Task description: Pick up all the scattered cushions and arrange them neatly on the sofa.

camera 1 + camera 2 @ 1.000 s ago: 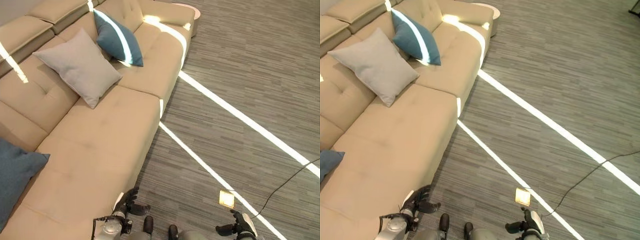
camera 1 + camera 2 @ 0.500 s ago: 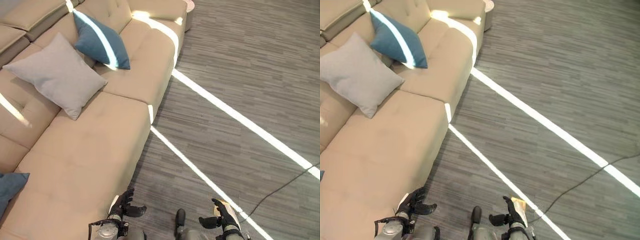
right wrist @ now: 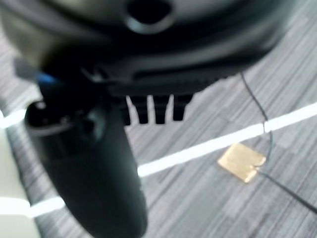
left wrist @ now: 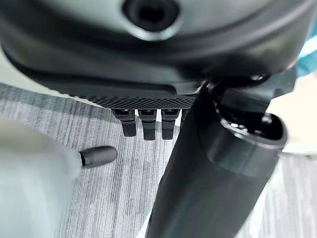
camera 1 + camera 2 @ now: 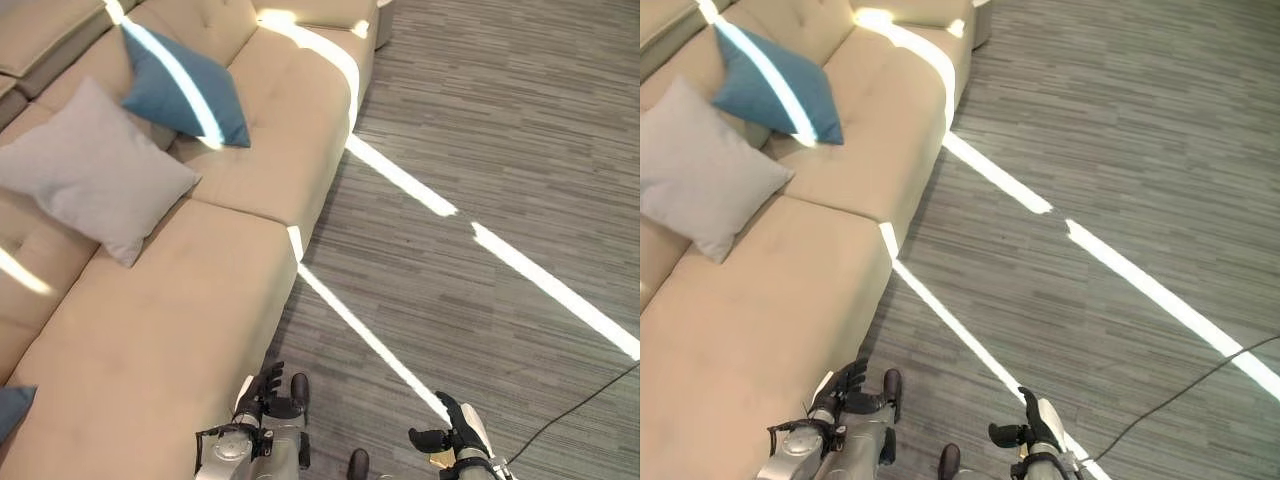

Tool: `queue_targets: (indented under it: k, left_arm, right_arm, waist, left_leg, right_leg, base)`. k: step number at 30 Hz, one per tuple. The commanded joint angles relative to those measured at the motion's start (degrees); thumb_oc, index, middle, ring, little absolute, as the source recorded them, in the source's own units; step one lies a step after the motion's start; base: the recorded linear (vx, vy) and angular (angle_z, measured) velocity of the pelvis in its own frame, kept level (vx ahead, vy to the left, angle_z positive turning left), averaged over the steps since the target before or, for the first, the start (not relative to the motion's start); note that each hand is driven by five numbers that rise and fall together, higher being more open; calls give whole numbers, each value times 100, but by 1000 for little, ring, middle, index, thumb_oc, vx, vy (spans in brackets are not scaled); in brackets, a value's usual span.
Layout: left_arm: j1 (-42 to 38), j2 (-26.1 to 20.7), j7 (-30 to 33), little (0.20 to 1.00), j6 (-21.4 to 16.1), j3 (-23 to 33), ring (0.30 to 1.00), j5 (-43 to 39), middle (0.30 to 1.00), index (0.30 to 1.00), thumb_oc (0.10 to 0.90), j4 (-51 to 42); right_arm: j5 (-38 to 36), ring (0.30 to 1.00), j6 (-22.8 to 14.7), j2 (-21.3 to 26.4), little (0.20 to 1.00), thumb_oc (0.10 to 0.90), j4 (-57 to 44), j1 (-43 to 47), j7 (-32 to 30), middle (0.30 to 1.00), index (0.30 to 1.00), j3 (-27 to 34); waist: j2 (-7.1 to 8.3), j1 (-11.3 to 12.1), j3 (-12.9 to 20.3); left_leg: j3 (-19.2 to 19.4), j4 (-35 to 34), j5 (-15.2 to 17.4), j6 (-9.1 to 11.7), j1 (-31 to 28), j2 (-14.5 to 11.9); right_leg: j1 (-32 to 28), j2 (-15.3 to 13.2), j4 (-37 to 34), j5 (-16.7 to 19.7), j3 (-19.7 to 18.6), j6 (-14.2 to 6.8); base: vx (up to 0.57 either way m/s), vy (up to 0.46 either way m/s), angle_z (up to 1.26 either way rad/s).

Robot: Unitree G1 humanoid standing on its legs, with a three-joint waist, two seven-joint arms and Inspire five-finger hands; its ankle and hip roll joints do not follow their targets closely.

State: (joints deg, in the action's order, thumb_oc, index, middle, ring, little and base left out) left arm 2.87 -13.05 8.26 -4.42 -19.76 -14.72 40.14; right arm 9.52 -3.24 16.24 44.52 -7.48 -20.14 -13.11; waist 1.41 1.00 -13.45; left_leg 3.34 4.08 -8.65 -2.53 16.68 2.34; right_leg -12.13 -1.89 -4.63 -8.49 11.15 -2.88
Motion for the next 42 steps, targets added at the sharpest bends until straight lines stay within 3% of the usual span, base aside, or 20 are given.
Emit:
queue_targets:
  k: [1,3,4,5,6,11,15,22,23,24,27,28,29,32,34,36,38,42]
  left_arm:
    - [-235,-103,95,900,-337,52,900,-116,900,900,800,-477]
    - [-245,-210,70,900,-324,78,900,-111,900,900,800,-515]
    - [-306,-274,98,900,-343,96,900,-102,900,900,800,-516]
    - [-308,-273,98,900,-343,98,900,-102,900,900,800,-515]
    - [-349,-305,131,900,-377,103,900,-110,900,900,800,-546]
    - [-281,-234,-75,900,-409,112,900,-23,900,900,800,-385]
    - [-220,-162,-91,900,-386,115,900,77,900,900,800,-334]
    - [-200,-154,-100,900,-400,114,900,74,900,900,800,-356]
    - [-131,-138,-186,900,-394,59,900,95,900,900,800,-349]
    - [-108,-112,-213,900,-365,52,900,15,900,900,800,-412]
    - [-94,-159,-238,900,-341,30,900,-22,900,900,800,-524]
    - [-132,-184,-307,900,-320,7,900,-68,900,900,800,-586]
    - [-134,-186,-308,900,-318,6,900,-69,900,900,800,-588]
    - [-322,-204,-288,900,-282,-60,900,-158,900,900,800,-584]
    - [-384,-195,-266,900,-271,-72,900,-197,900,900,800,-586]
    - [-419,-121,-173,900,-253,-124,900,-134,900,900,800,-505]
    - [-440,-85,-143,900,-259,-141,900,-136,900,900,800,-481]
    - [-467,-22,-121,900,-262,-171,900,-67,900,900,800,-338]
  right_arm:
    - [136,900,-236,200,900,800,-410,-97,-142,900,900,75]
    - [241,900,-165,198,900,800,-426,44,-5,900,900,41]
    - [264,900,-150,219,900,800,-467,87,44,900,900,41]
    - [264,900,-149,220,900,800,-467,89,45,900,900,40]
    - [276,900,-167,206,900,800,-496,161,29,900,900,28]
    - [12,900,-359,468,900,800,-84,493,109,900,900,111]
    - [216,900,-322,484,900,800,-113,536,171,900,900,-75]
    - [223,900,-319,486,900,800,-130,515,176,900,900,-81]
    - [167,900,-372,489,900,800,18,477,214,900,900,-130]
    - [109,900,-393,489,900,800,95,513,232,900,900,-183]
    - [27,900,-425,501,900,800,33,496,246,900,900,-190]
    - [-43,900,-427,511,900,800,9,512,268,900,900,-161]
    - [-44,900,-427,509,900,800,9,514,269,900,900,-159]
    - [-195,900,-381,568,900,800,21,534,212,900,900,-122]
    - [-229,900,-369,558,900,800,48,525,205,900,900,-128]
    - [-269,900,-398,557,900,800,119,464,158,900,900,-158]
    - [-283,900,-415,562,900,800,149,456,140,900,900,-168]
    - [-326,900,-410,531,900,800,285,436,96,900,900,-168]
  waist:
    - [30,159,300]
    - [74,180,346]
    - [-1,67,289]
    - [2,67,293]
    - [-93,-6,265]
    - [-100,-100,261]
    - [-48,-208,211]
    - [-60,-223,206]
    - [-66,-229,334]
    - [-124,-182,427]
    - [-133,-149,495]
    - [-60,-73,402]
    - [-68,-79,404]
    - [84,54,198]
    - [95,90,165]
    - [113,160,174]
    - [93,168,180]
    - [-39,225,184]
  left_leg:
    - [-41,578,1048,333,-252,-188]
    - [114,584,1374,90,-572,-112]
    - [124,544,1461,-7,-728,-99]
    - [127,547,1463,-10,-719,-95]
    - [98,401,1512,-41,-920,-114]
    - [-7,117,1665,25,-1453,-52]
    - [-137,-36,1894,89,-1990,-17]
    - [-165,-46,1918,105,-2046,-38]
    - [-284,16,2098,187,-2302,-102]
    - [-318,317,1955,359,-2290,-279]
    - [-399,886,1516,560,-2065,-464]
    - [-445,1780,1050,630,-1568,-542]
    - [-457,1830,1070,633,-1535,-550]
    - [-532,2970,742,561,-842,-589]
    - [-522,2935,871,516,-696,-560]
    - [-615,2381,1312,422,-424,-234]
    - [-622,2100,1384,428,-400,-178]
    - [-361,824,928,511,-173,-79]
  right_leg:
    - [539,-185,335,-33,-157,-312]
    - [939,-498,1538,266,-220,-658]
    - [1356,-602,2255,550,-250,-800]
    - [1374,-608,2277,540,-255,-803]
    - [1707,-678,2543,655,-89,-795]
    - [1929,-699,1516,530,437,-602]
    - [2304,-634,815,932,585,-686]
    - [2310,-629,788,944,628,-700]
    - [2188,-554,777,955,511,-599]
    - [1987,-422,728,871,488,-456]
    - [1761,-215,630,689,411,-254]
    - [1518,-139,537,589,302,-87]
    - [1523,-130,534,591,311,-83]
    - [1218,-81,417,458,213,121]
    - [1158,-53,391,419,176,128]
    - [992,-39,289,316,63,52]
    - [922,-33,244,264,43,14]
    - [678,104,104,125,14,-54]
  base:
    - [155,139,-16]
    - [309,329,-8]
    - [197,254,-52]
    - [202,210,-30]
    - [178,105,-6]
    - [253,-6,35]
    - [263,-80,36]
    - [88,-45,13]
    - [485,-379,-10]
    - [528,-458,6]
    - [189,-292,34]
    - [90,-217,29]
    - [76,-238,-3]
    - [106,-209,-28]
    - [155,-108,-10]
    - [237,-60,10]
    - [153,-16,-10]
    - [199,14,-6]
